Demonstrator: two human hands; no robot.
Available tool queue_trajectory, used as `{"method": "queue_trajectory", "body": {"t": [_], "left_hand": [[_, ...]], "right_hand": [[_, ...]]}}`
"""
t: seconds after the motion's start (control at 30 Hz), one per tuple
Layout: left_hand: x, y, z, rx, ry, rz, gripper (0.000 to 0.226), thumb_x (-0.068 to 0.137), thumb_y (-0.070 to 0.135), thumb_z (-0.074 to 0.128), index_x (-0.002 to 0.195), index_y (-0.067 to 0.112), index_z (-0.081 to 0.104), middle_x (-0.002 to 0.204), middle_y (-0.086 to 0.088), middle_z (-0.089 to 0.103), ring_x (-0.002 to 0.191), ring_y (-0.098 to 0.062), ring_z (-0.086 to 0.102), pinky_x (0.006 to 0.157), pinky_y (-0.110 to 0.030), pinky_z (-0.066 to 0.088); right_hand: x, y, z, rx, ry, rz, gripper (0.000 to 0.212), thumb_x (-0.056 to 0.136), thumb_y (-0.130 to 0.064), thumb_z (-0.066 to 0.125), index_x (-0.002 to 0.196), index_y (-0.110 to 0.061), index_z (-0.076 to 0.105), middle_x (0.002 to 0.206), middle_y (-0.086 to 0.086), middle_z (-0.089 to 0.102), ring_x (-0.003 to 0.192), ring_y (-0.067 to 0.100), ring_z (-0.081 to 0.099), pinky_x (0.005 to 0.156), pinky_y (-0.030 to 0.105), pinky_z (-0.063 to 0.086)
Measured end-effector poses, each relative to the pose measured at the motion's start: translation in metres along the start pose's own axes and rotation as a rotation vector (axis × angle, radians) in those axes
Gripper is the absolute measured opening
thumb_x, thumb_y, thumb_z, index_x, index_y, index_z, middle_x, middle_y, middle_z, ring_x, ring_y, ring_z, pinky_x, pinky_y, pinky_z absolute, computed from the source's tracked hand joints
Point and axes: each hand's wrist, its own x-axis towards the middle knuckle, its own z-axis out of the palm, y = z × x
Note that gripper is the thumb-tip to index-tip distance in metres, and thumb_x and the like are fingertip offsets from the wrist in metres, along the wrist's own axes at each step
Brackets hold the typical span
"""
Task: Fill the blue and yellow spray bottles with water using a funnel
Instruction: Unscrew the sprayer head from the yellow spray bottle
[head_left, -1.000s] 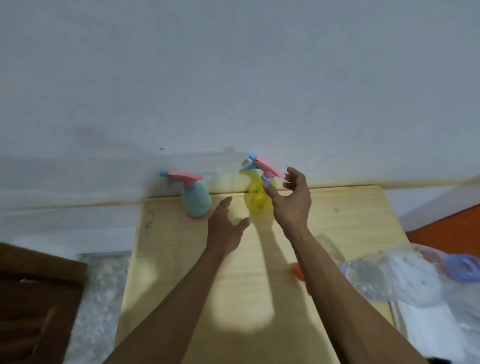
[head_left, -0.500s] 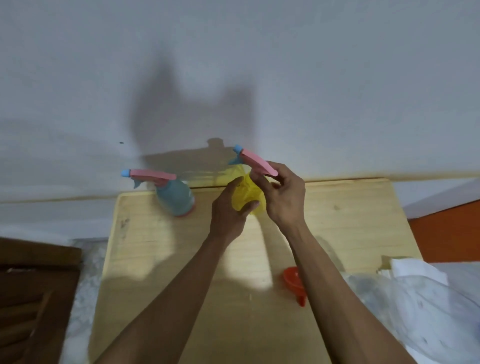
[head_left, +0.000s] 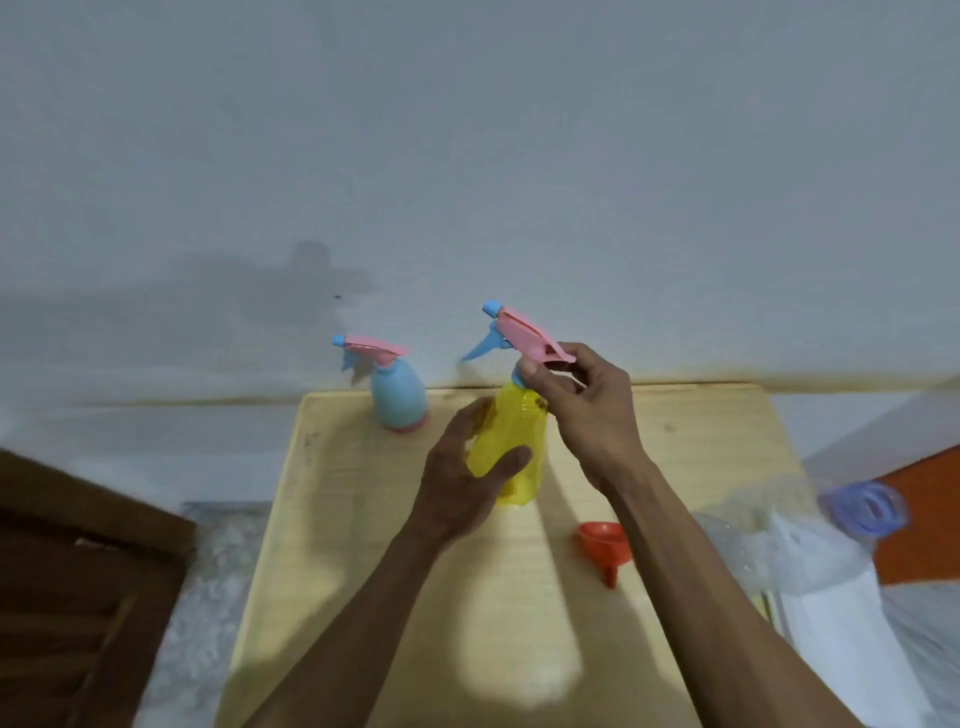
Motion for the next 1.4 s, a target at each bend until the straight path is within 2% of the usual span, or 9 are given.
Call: {"method": "queue_trajectory", "body": {"t": [0.13,0.23,0.37,0.53,0.8,0.93,1.1,1.27,1.4], "left_hand": [[-0.05,0.014,-0.015,0.012,0.047,0.066,0.067,0.074,0.068,0.062,0.132,0.035,0.049,0.122,0.022,0.061,0.111,0.003,0.058,0.093,-0.023,0.048],[-0.091,0.022,-0.021,-0.02,0.104,0.068,0.056,0.077,0.062,0.061,0.126,0.038,0.05,0.116,0.02,0.064,0.106,0.001,0.061,0.09,-0.024,0.05],[-0.138,0.034,-0.019,-0.058,0.161,0.09,0.051,0.08,0.055,0.06,0.125,0.033,0.053,0.11,0.018,0.067,0.1,0.002,0.063,0.083,-0.015,0.048],[-0.172,0.046,-0.018,-0.087,0.184,0.153,0.05,0.085,0.052,0.061,0.126,0.024,0.057,0.108,0.014,0.069,0.101,-0.001,0.065,0.083,-0.01,0.046],[-0.183,0.061,-0.017,-0.1,0.157,0.134,0.046,0.085,0.061,0.057,0.123,0.036,0.06,0.111,0.014,0.07,0.105,-0.005,0.065,0.092,-0.037,0.054],[-0.18,0.068,-0.016,-0.136,0.156,0.132,0.048,0.086,0.063,0.056,0.126,0.037,0.059,0.117,0.013,0.068,0.109,-0.007,0.064,0.094,-0.041,0.054],[-0.179,0.073,-0.02,-0.161,0.186,0.129,0.042,0.087,0.061,0.054,0.124,0.041,0.06,0.116,0.018,0.068,0.11,-0.002,0.063,0.097,-0.04,0.052],[-0.179,0.075,-0.026,-0.183,0.174,0.126,0.044,0.088,0.065,0.051,0.124,0.042,0.059,0.114,0.013,0.07,0.108,-0.009,0.065,0.094,-0.048,0.054],[-0.178,0.077,-0.032,-0.215,0.199,0.122,0.047,0.087,0.063,0.052,0.124,0.036,0.061,0.112,0.01,0.071,0.107,-0.011,0.066,0.094,-0.05,0.054]], "right_hand": [[-0.045,-0.014,0.009,0.015,-0.011,0.004,0.019,0.089,-0.022,0.078,0.105,-0.013,0.074,0.087,-0.003,0.077,0.078,0.01,0.072,0.083,0.05,0.058],[-0.085,-0.021,0.014,0.011,-0.025,-0.004,0.021,0.089,-0.024,0.078,0.105,-0.013,0.074,0.085,-0.004,0.076,0.076,0.01,0.07,0.085,0.055,0.058],[-0.129,-0.033,0.014,-0.01,-0.048,-0.03,0.023,0.086,-0.028,0.08,0.103,-0.014,0.074,0.084,-0.005,0.076,0.076,0.01,0.072,0.083,0.05,0.059],[-0.159,-0.042,0.01,-0.005,-0.03,-0.065,0.032,0.075,-0.02,0.089,0.101,-0.01,0.073,0.08,-0.003,0.072,0.069,0.01,0.067,0.068,0.033,0.055],[-0.171,-0.047,0.002,0.111,-0.052,-0.02,0.024,0.082,-0.015,0.084,0.099,-0.004,0.071,0.093,0.023,0.075,0.081,0.021,0.068,0.077,0.041,0.052],[-0.175,-0.052,0.005,0.107,-0.004,-0.078,0.039,0.076,-0.014,0.088,0.109,-0.003,0.07,0.087,0.003,0.073,0.073,0.007,0.068,0.072,0.022,0.056],[-0.175,-0.046,0.008,0.162,-0.034,-0.041,0.034,0.087,-0.018,0.079,0.115,-0.01,0.063,0.092,0.011,0.078,0.084,0.017,0.069,0.083,0.038,0.056],[-0.174,-0.045,0.019,0.168,-0.008,-0.09,0.034,0.085,-0.014,0.081,0.115,-0.006,0.066,0.104,0.011,0.076,0.082,0.012,0.071,0.074,0.027,0.058],[-0.172,-0.043,0.029,0.181,-0.052,-0.114,0.027,0.096,-0.019,0.069,0.121,-0.013,0.066,0.099,0.004,0.075,0.084,0.012,0.067,0.078,0.03,0.056]]}}
